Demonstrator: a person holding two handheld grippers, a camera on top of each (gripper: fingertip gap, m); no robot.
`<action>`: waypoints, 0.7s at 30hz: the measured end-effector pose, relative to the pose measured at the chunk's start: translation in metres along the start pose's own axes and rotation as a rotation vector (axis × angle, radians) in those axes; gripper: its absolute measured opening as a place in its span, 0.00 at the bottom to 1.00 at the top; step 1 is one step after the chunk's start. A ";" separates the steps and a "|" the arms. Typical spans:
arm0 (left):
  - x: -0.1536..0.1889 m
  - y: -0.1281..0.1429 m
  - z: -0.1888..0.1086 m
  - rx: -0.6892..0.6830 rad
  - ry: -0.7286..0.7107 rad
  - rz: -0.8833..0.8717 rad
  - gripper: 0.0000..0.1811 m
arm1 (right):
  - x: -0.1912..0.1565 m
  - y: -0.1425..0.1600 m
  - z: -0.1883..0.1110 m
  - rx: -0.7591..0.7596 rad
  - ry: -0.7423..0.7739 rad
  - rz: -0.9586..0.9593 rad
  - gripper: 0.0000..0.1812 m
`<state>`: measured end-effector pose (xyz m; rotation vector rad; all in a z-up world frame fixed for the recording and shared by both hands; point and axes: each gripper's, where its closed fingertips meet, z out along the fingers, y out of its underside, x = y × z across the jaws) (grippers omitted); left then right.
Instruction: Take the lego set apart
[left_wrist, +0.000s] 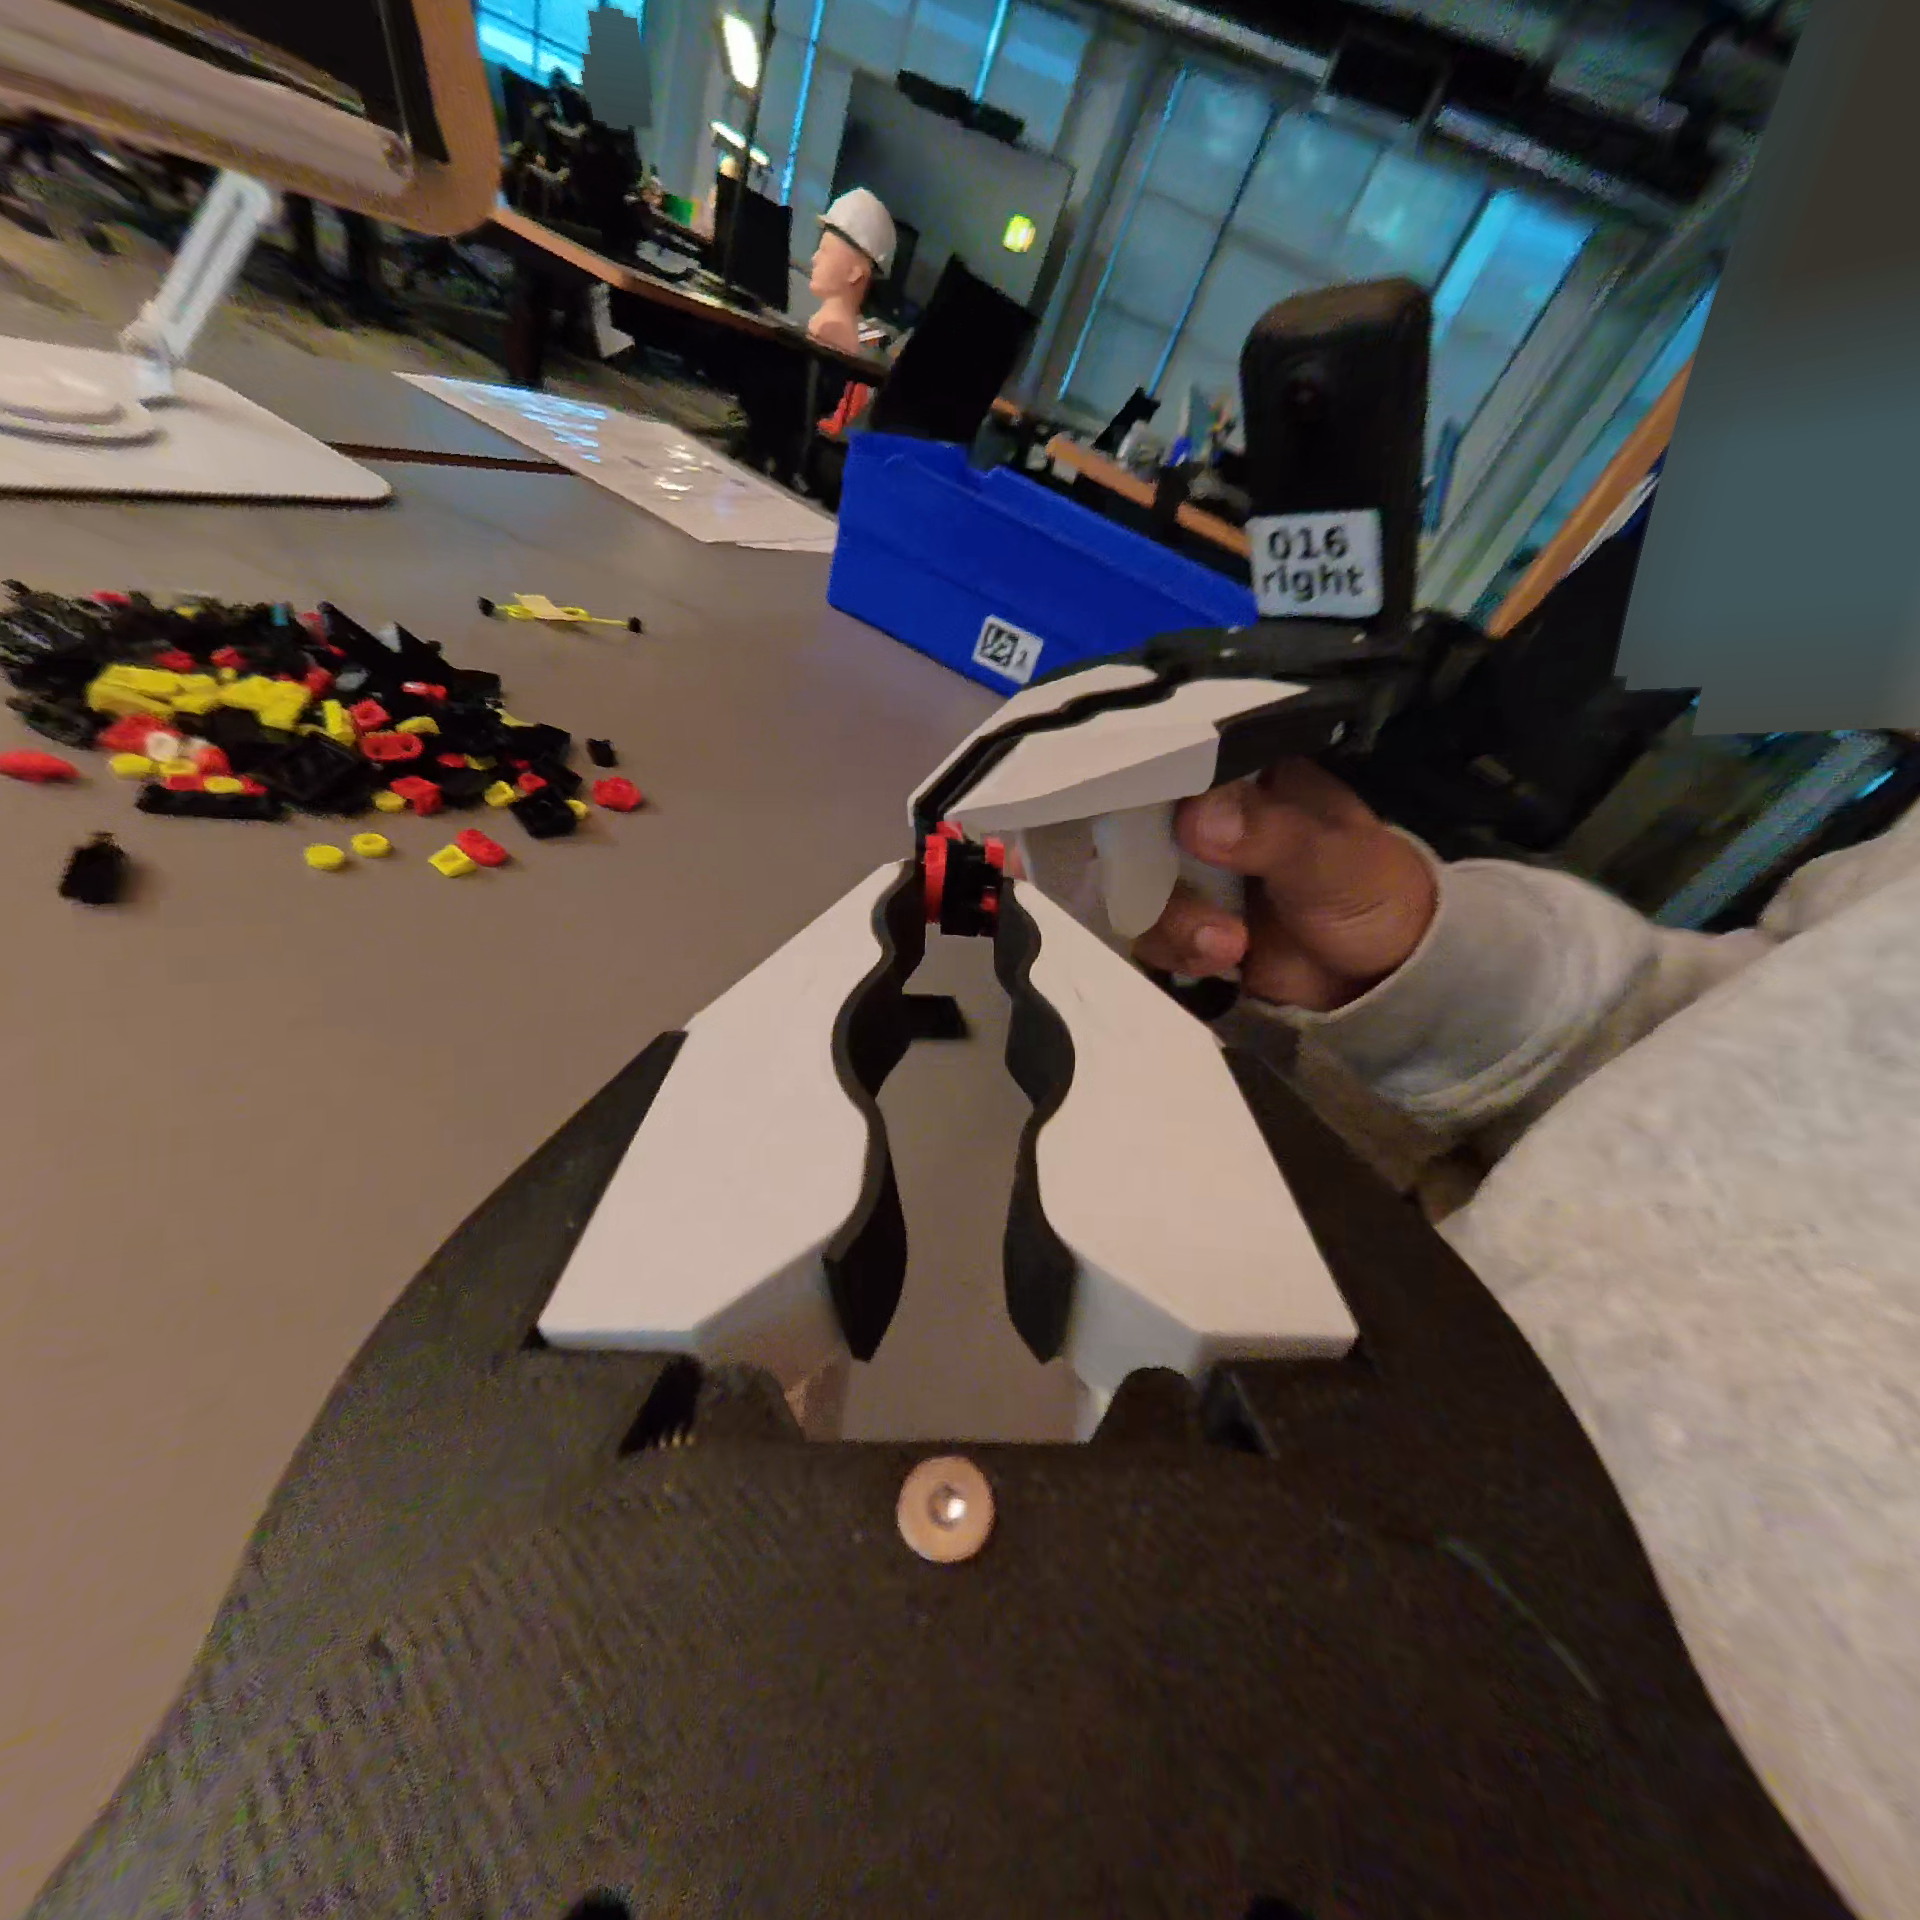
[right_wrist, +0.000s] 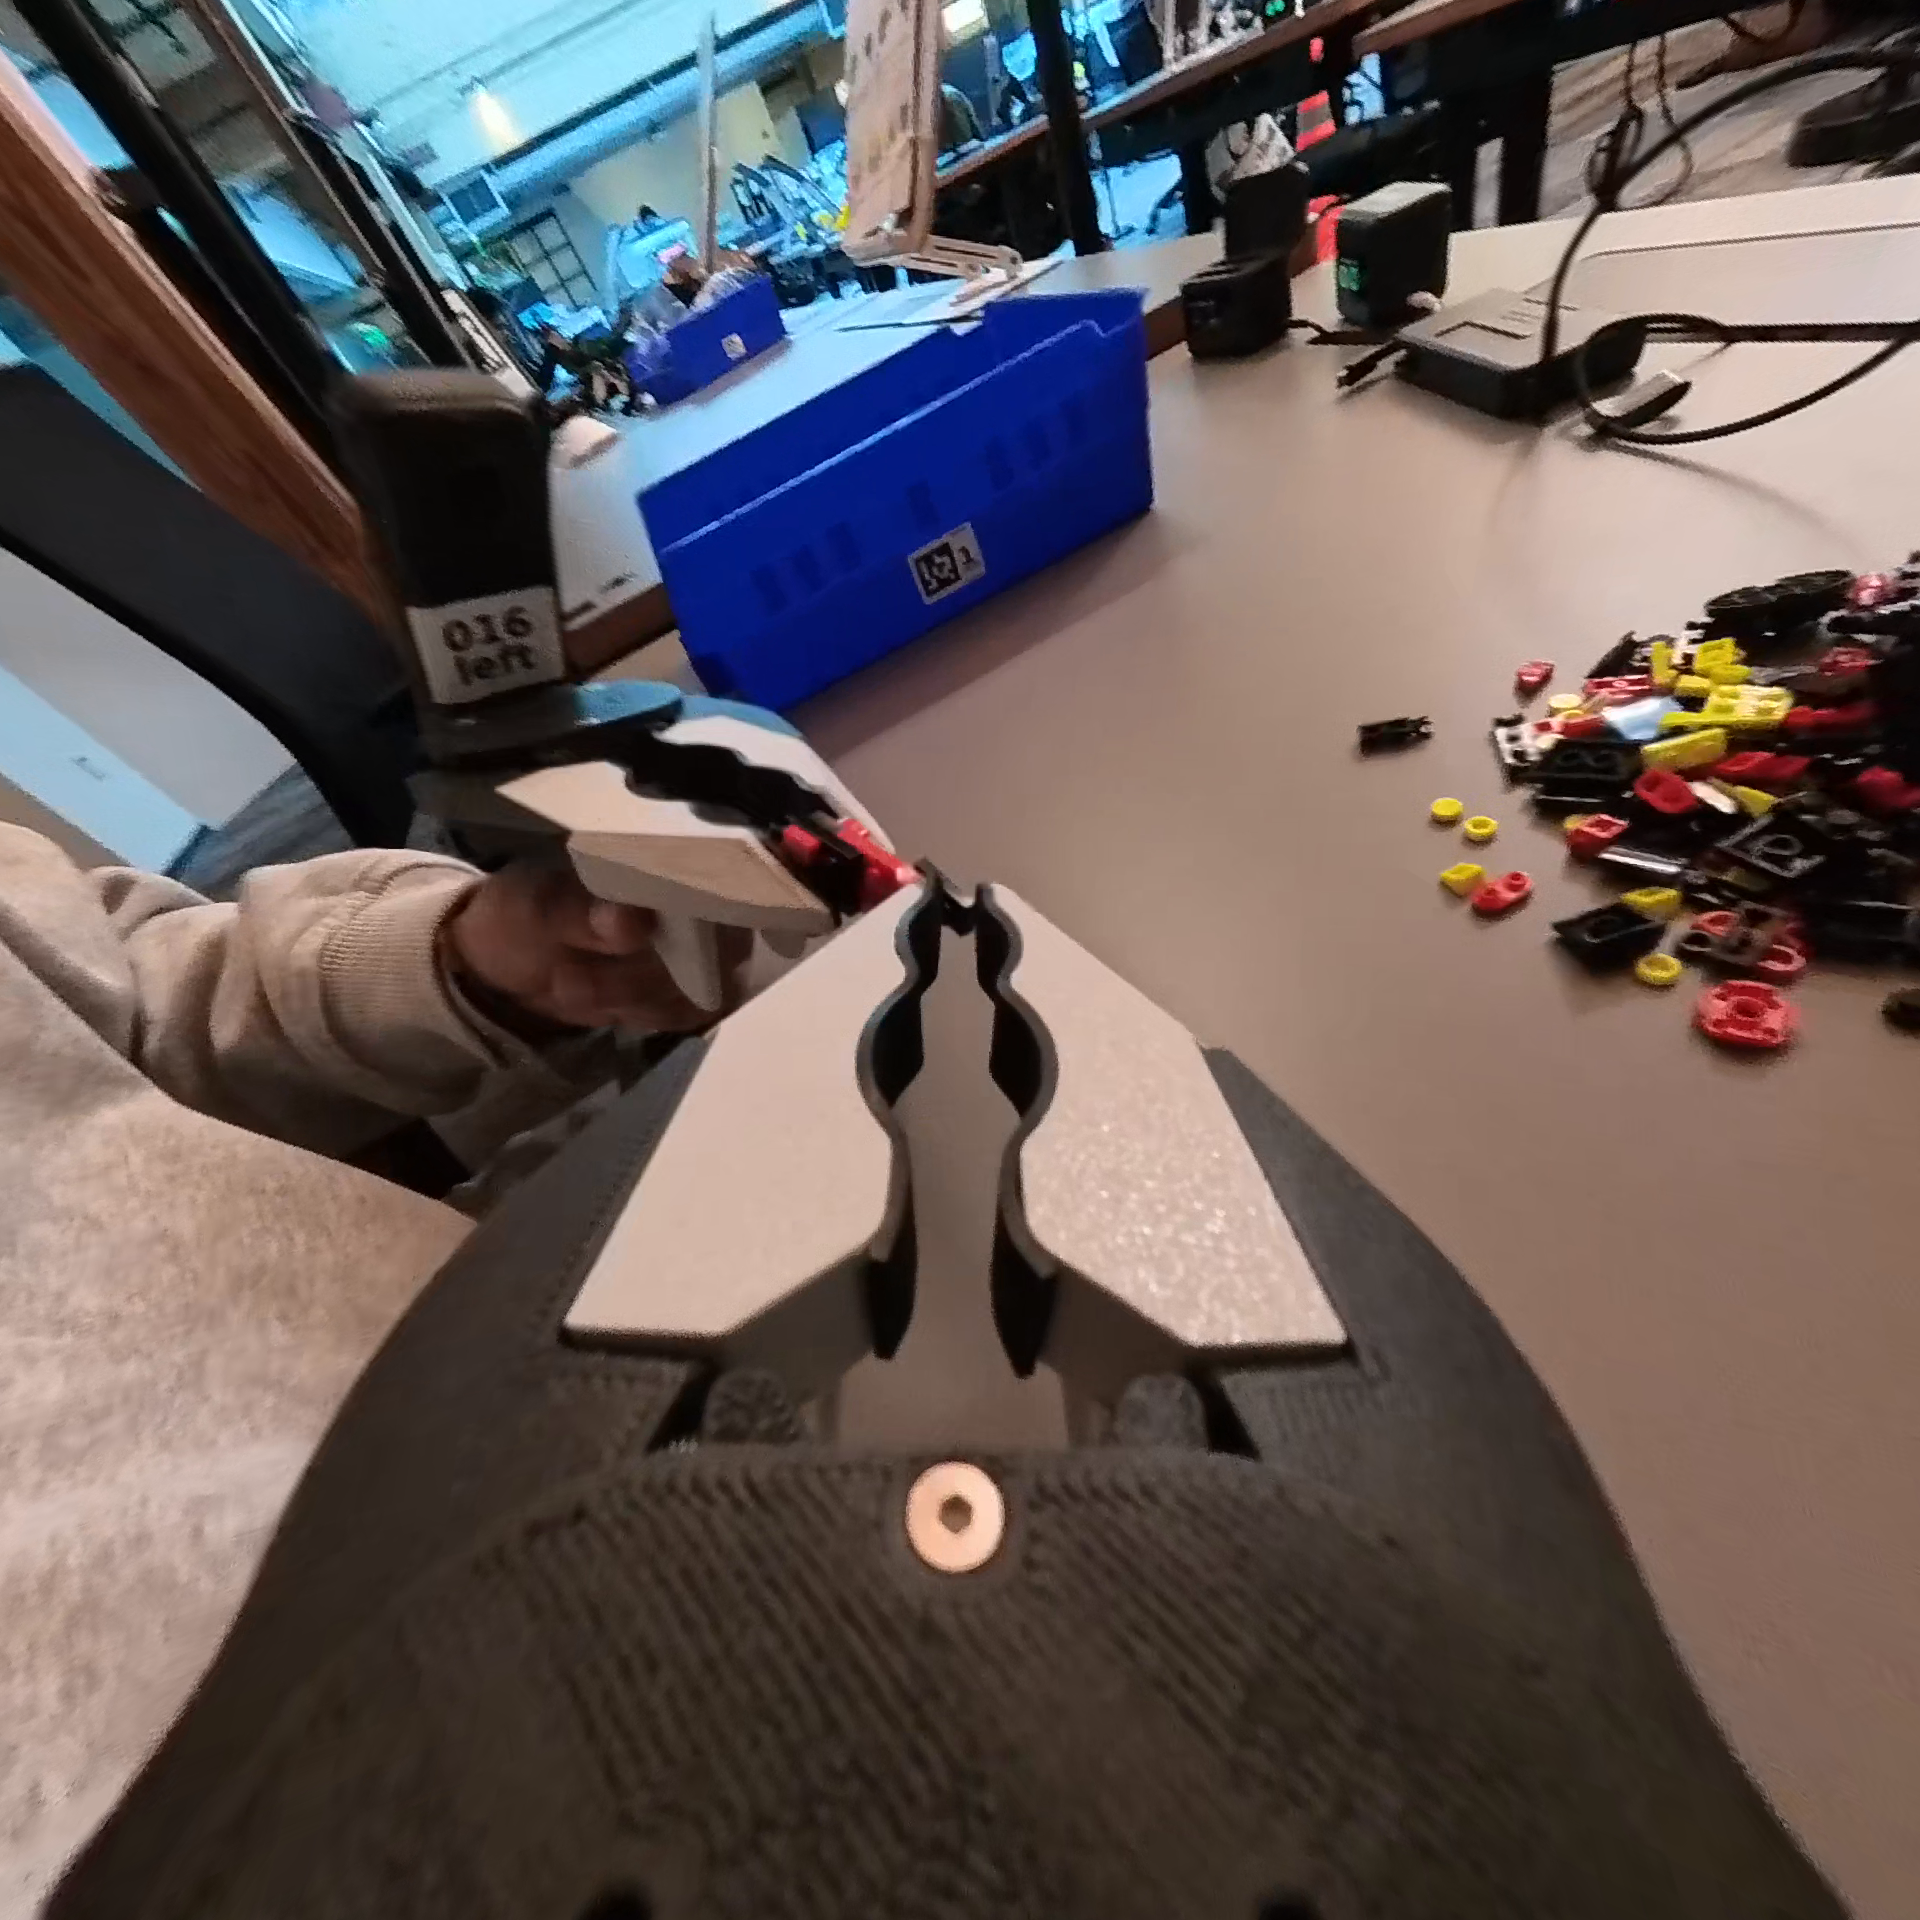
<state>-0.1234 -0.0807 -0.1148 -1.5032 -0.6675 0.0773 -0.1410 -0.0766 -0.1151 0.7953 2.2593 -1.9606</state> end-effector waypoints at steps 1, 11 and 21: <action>0.000 0.001 0.001 -0.009 -0.010 0.017 0.07 | 0.001 0.001 0.000 -0.007 0.018 -0.012 0.02; 0.008 -0.013 -0.007 0.090 0.170 -0.223 0.06 | -0.006 -0.013 -0.006 0.083 -0.078 0.085 0.00; 0.022 -0.016 -0.008 0.105 0.303 -0.345 0.06 | -0.028 -0.011 -0.011 0.112 -0.332 0.091 0.12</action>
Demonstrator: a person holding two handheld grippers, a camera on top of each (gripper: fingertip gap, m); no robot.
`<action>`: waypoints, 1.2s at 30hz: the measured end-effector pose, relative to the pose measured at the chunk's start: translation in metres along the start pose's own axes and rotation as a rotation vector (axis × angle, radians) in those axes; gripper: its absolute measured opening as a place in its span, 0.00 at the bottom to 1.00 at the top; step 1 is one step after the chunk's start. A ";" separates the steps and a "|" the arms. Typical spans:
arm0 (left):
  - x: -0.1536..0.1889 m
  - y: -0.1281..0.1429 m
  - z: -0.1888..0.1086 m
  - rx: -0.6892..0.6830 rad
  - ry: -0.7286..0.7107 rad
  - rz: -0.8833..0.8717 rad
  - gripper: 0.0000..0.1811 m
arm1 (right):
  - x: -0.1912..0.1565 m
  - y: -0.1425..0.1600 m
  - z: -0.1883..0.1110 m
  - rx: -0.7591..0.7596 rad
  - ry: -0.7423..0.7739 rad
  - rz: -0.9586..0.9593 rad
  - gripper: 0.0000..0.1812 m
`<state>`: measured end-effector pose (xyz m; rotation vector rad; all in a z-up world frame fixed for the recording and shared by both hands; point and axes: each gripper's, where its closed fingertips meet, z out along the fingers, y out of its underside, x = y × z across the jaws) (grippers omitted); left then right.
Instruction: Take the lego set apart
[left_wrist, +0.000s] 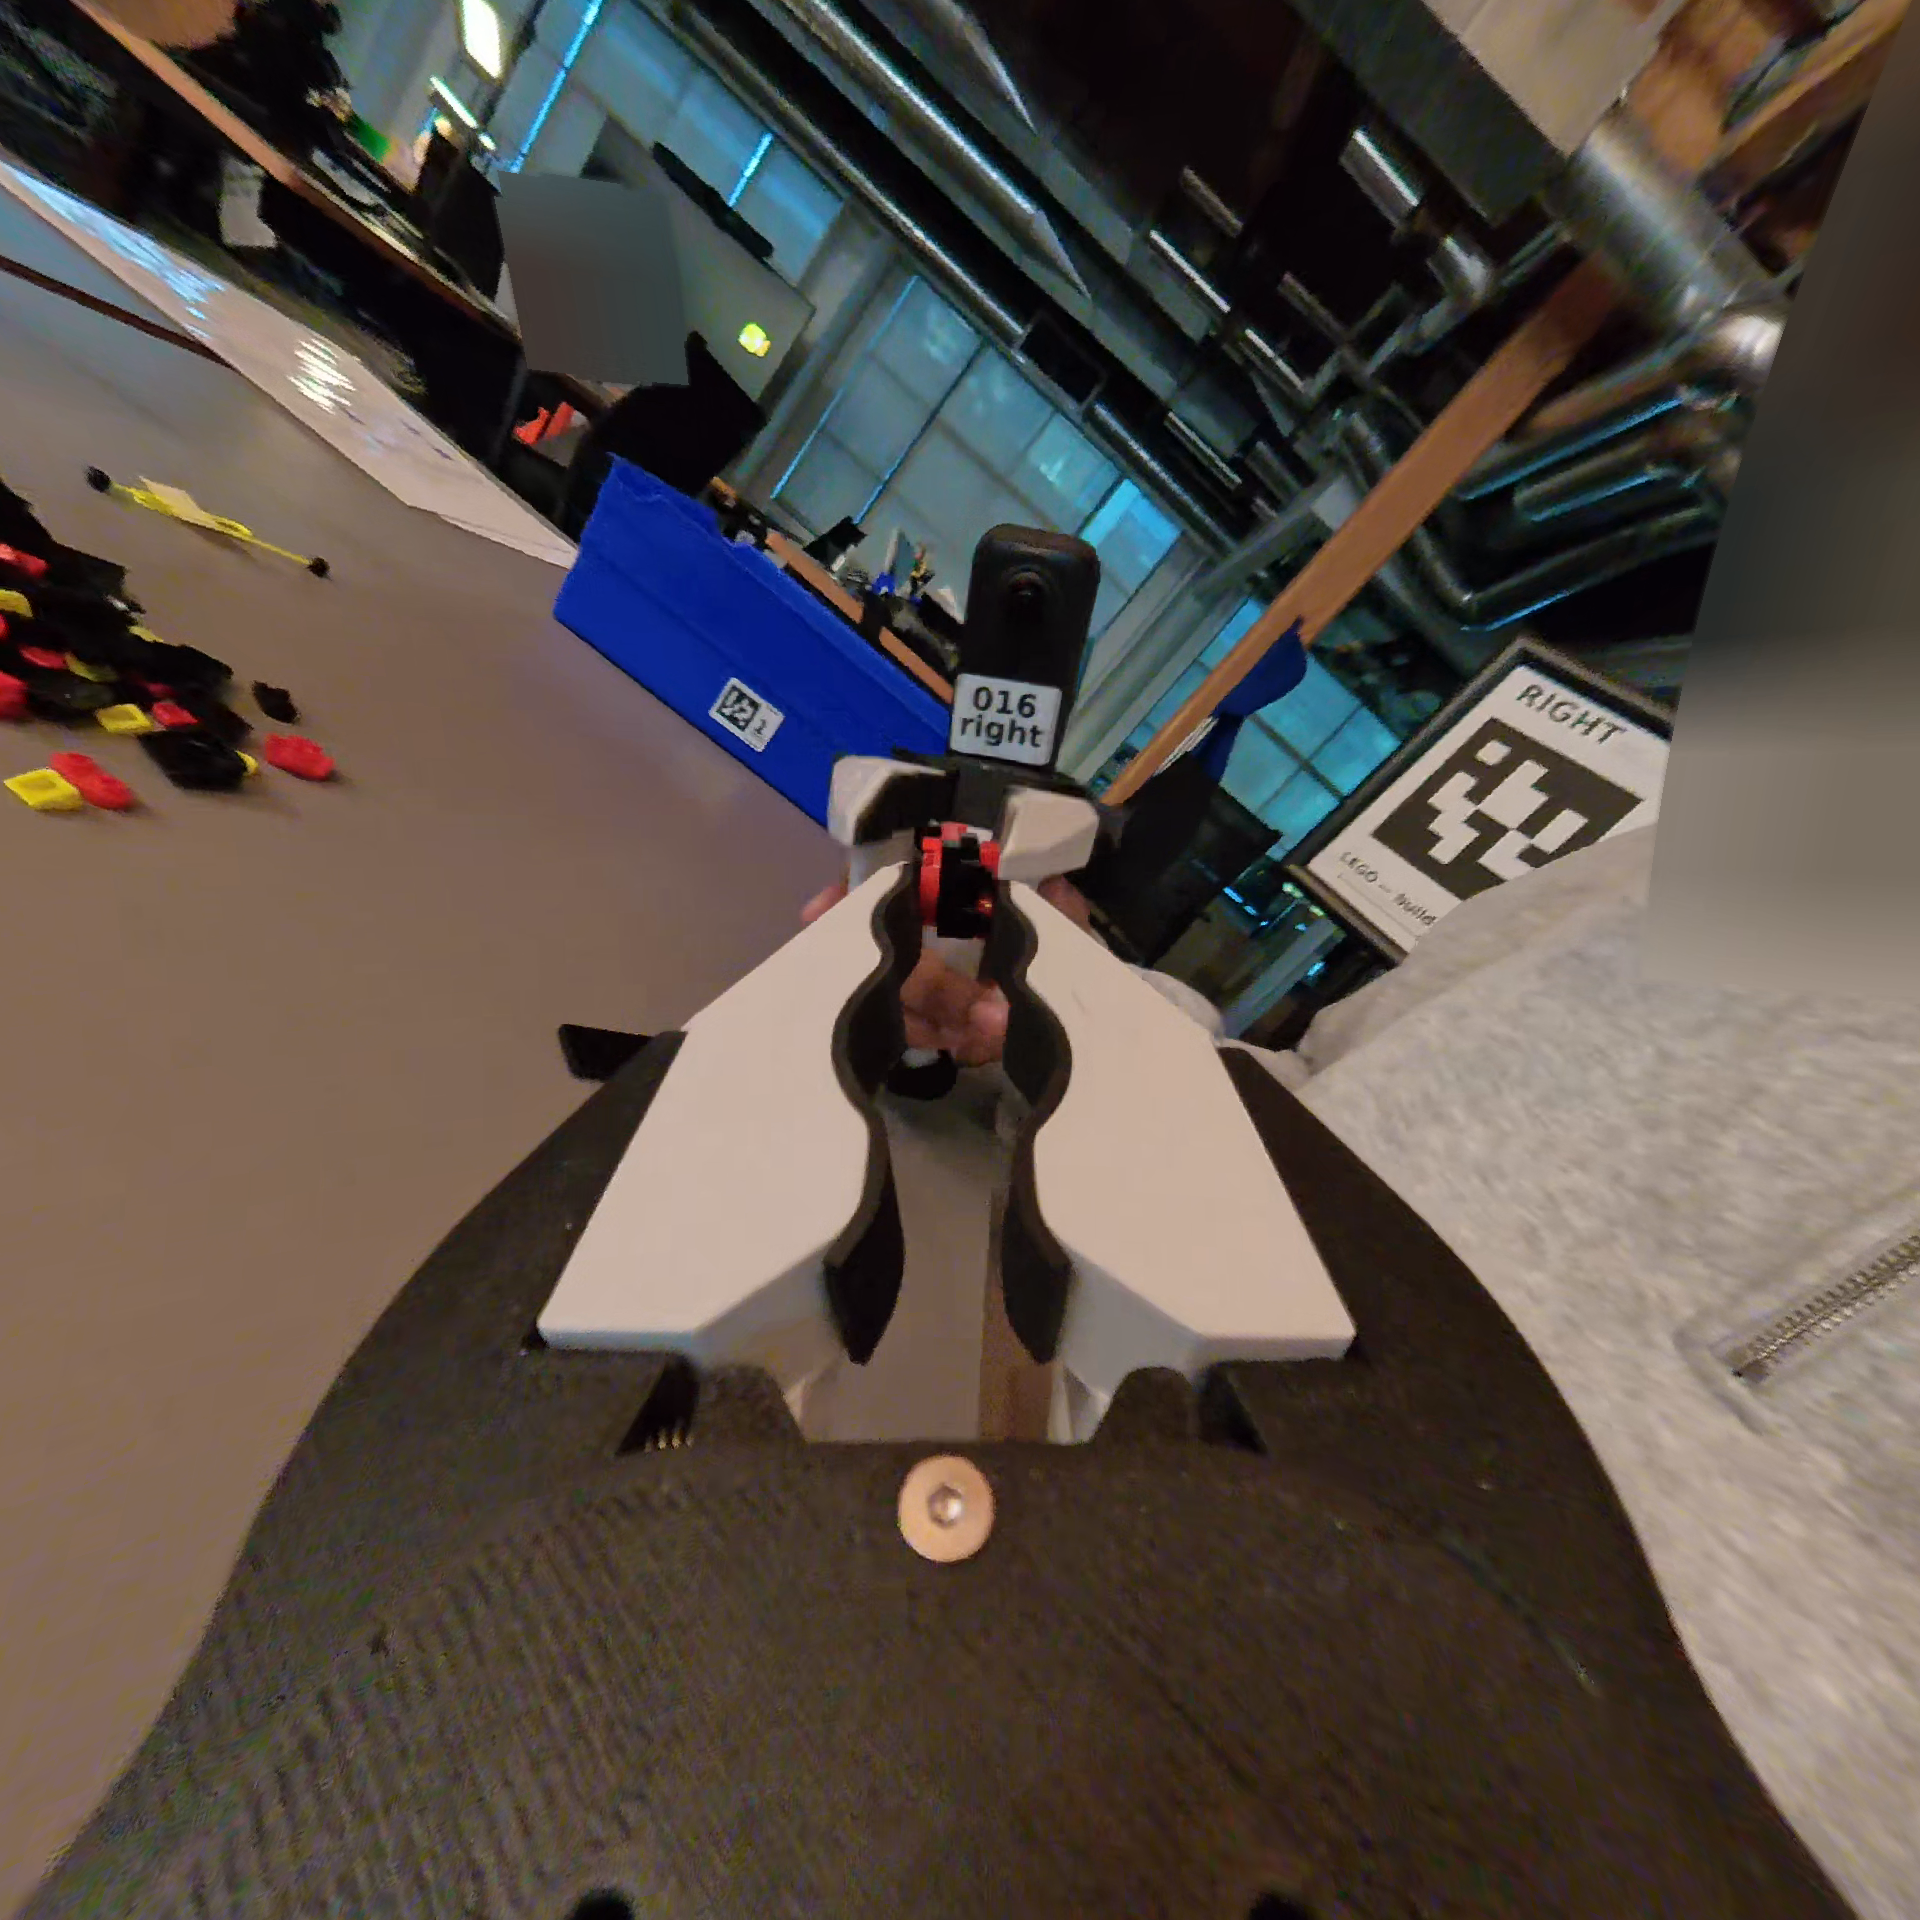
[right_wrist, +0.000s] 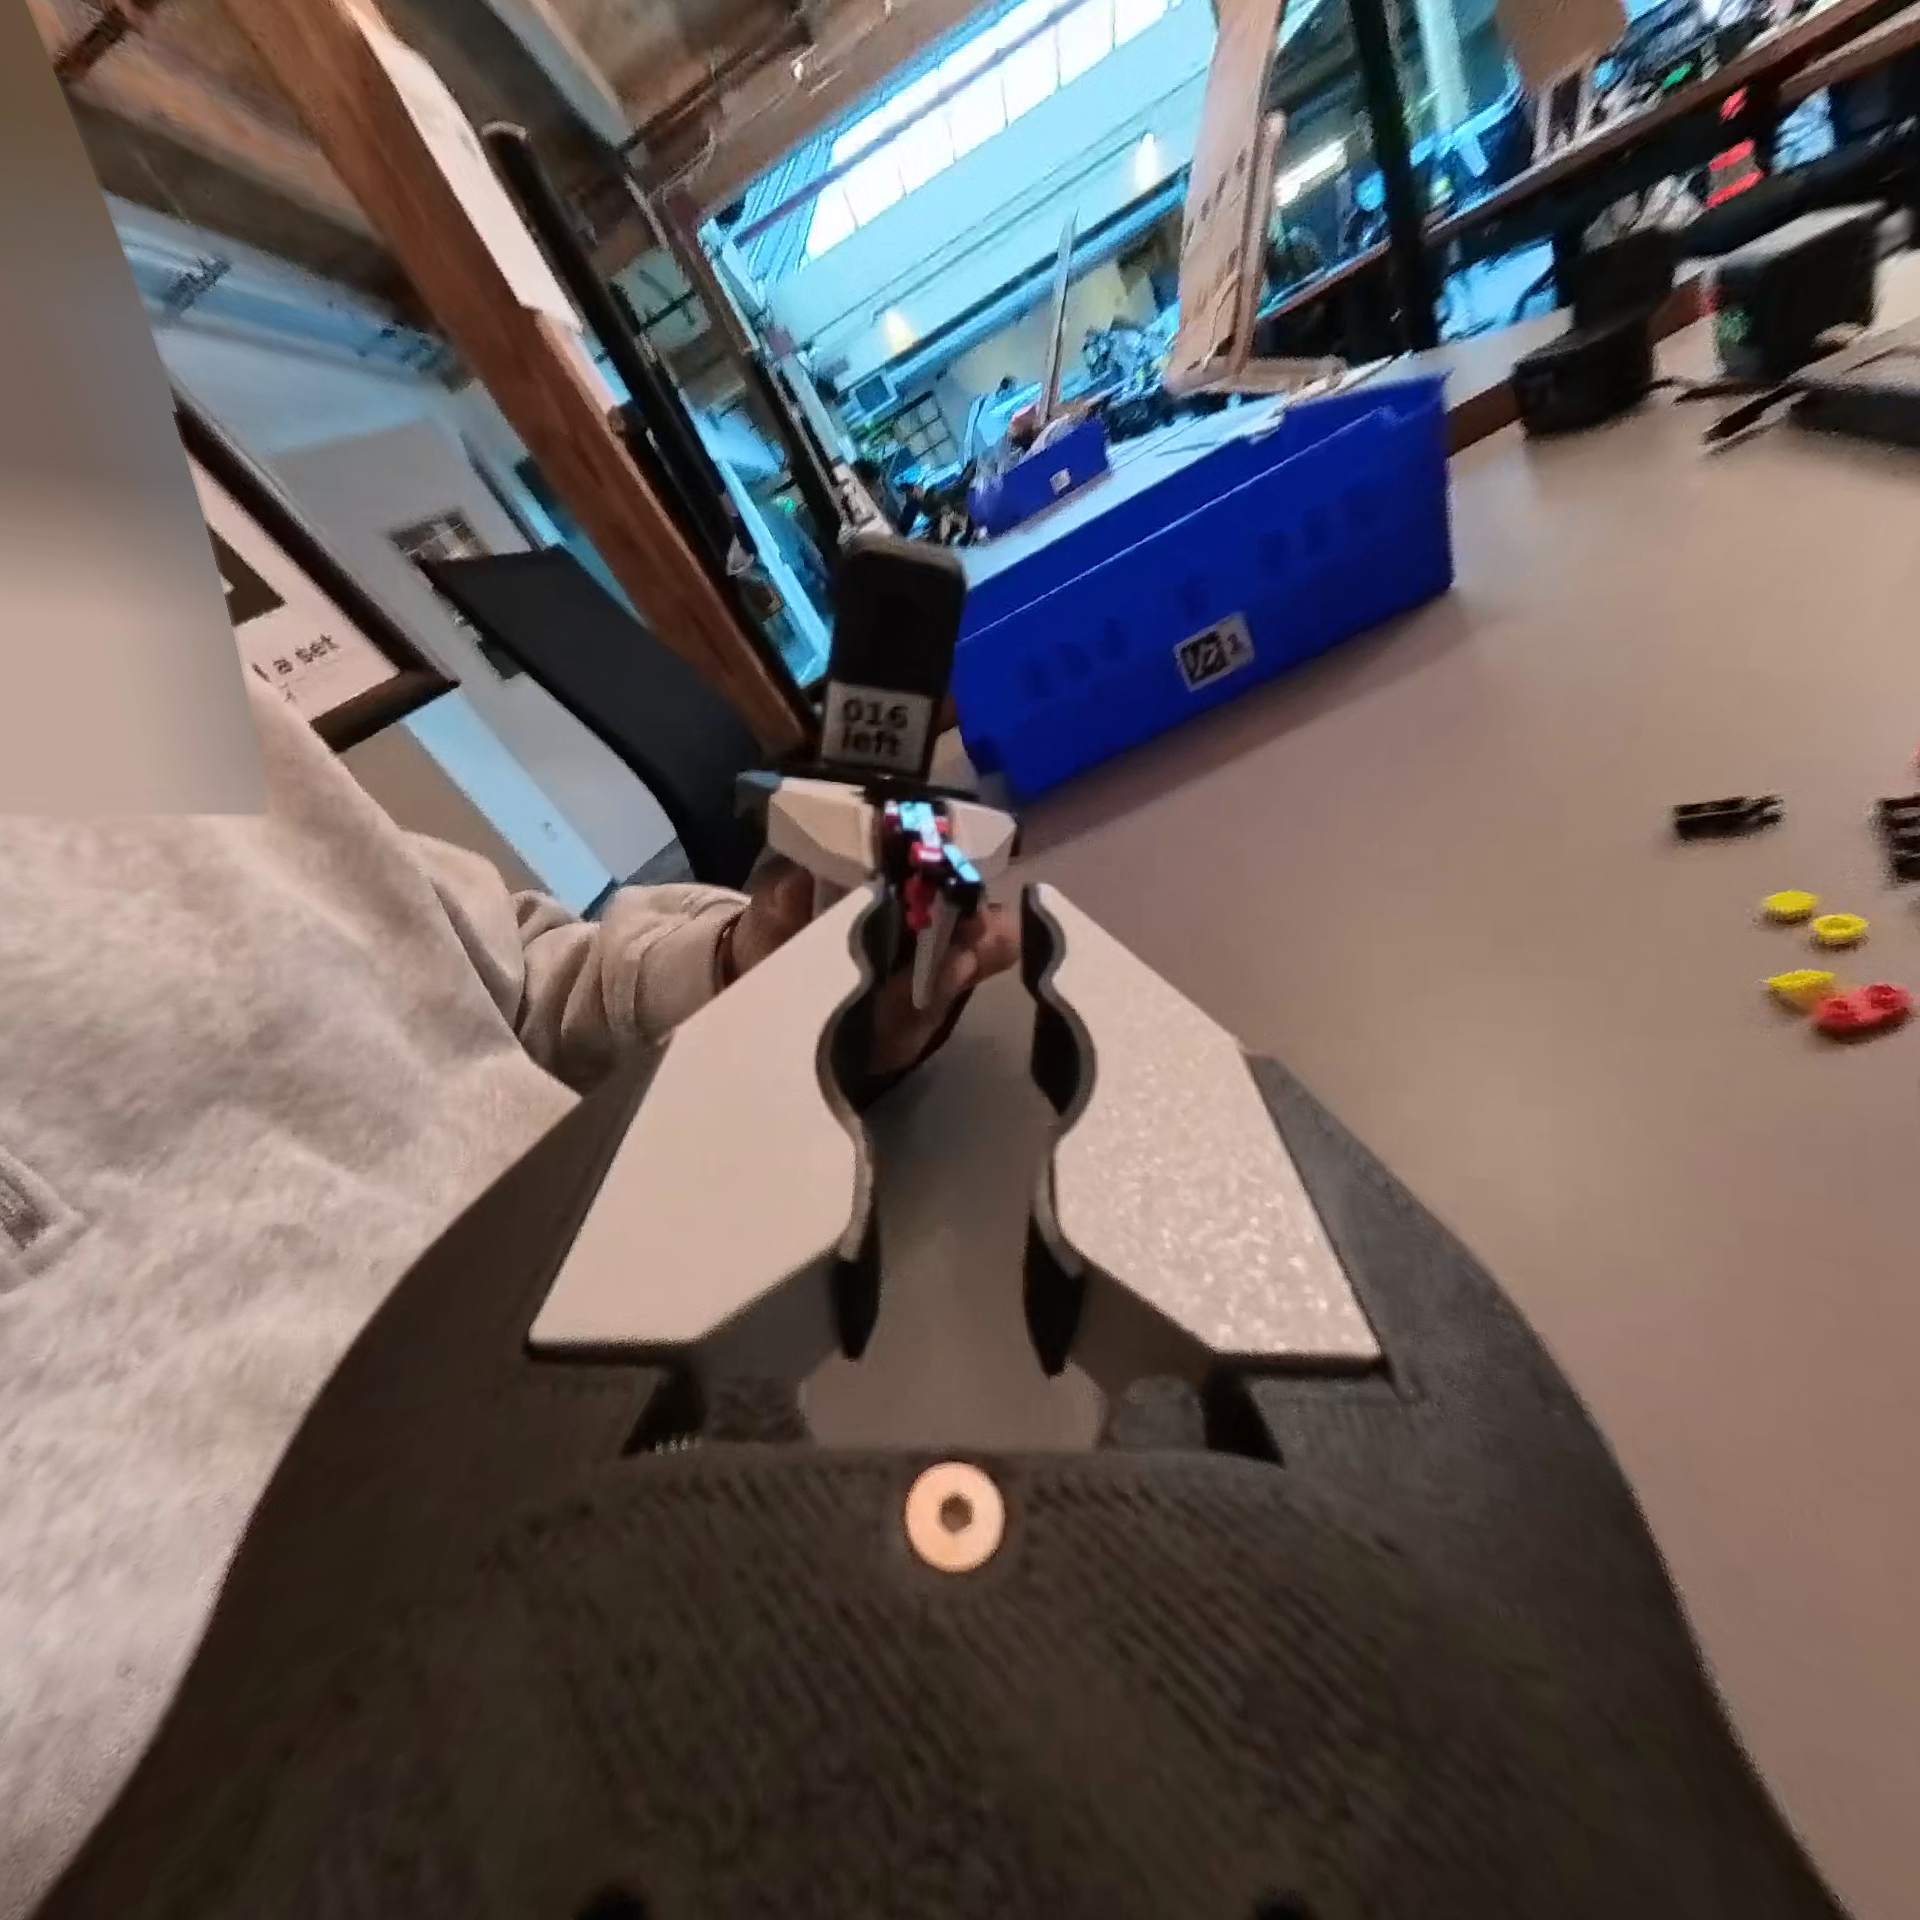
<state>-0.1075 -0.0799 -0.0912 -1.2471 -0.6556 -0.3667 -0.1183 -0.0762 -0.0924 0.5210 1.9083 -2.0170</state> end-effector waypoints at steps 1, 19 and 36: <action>0.002 0.000 0.000 -0.001 0.022 -0.018 0.06 | -0.003 0.003 0.003 -0.011 -0.021 0.005 0.08; 0.020 0.005 0.000 -0.025 0.196 -0.132 0.06 | -0.027 -0.002 -0.002 0.034 -0.245 0.142 0.03; 0.025 0.009 -0.002 -0.068 0.154 0.045 0.06 | -0.029 0.000 -0.006 -0.007 -0.226 0.061 0.01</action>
